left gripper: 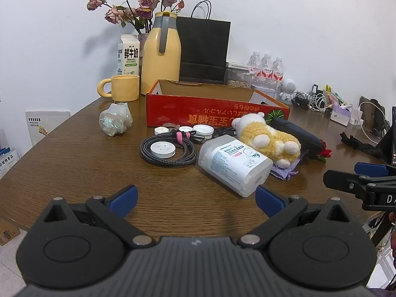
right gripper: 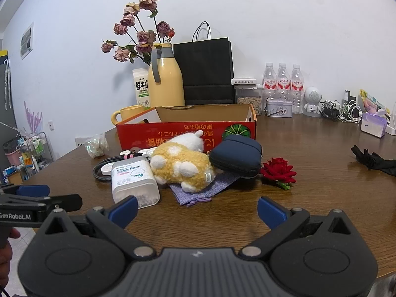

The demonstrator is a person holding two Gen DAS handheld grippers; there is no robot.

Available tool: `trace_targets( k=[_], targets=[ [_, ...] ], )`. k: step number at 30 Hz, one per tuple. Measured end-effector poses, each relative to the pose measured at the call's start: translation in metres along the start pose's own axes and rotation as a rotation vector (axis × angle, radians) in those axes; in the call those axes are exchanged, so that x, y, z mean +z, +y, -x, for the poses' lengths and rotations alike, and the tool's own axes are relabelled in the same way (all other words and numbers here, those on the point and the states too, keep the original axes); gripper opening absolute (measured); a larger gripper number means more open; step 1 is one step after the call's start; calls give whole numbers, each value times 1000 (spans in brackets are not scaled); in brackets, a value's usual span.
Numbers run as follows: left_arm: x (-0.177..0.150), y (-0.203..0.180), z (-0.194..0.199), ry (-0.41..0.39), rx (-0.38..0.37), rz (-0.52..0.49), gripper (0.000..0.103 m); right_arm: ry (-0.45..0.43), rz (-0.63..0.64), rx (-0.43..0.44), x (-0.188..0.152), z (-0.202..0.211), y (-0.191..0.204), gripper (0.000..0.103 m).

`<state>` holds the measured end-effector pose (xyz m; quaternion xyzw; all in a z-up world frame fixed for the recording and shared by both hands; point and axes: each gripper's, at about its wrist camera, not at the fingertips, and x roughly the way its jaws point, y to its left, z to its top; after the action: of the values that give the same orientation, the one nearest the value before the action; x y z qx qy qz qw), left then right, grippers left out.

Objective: Organize objects

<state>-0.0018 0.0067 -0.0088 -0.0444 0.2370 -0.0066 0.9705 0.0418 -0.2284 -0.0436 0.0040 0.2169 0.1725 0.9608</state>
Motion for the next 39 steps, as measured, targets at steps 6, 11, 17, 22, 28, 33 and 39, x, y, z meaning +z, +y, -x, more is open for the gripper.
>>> trace_targets(
  k=[6, 11, 17, 22, 28, 33, 39],
  targets=[
    [0, 0, 0, 0, 0, -1, 103, 0, -1, -1, 0, 0, 1, 103],
    [-1, 0, 0, -1, -1, -1, 103, 0, -1, 0, -1, -1, 1, 103],
    [0, 0, 0, 0, 0, -2, 103, 1, -1, 0, 0, -1, 1, 103],
    [0, 0, 0, 0, 0, -1, 103, 0, -2, -1, 0, -1, 1, 103],
    [0, 0, 0, 0, 0, -1, 103, 1, -2, -1, 0, -1, 0, 103],
    [0, 0, 0, 0, 0, -1, 103, 2, -3, -1, 0, -1, 0, 103],
    [0, -1, 0, 0, -1, -1, 103, 2, -3, -1, 0, -1, -1, 103]
  ],
)
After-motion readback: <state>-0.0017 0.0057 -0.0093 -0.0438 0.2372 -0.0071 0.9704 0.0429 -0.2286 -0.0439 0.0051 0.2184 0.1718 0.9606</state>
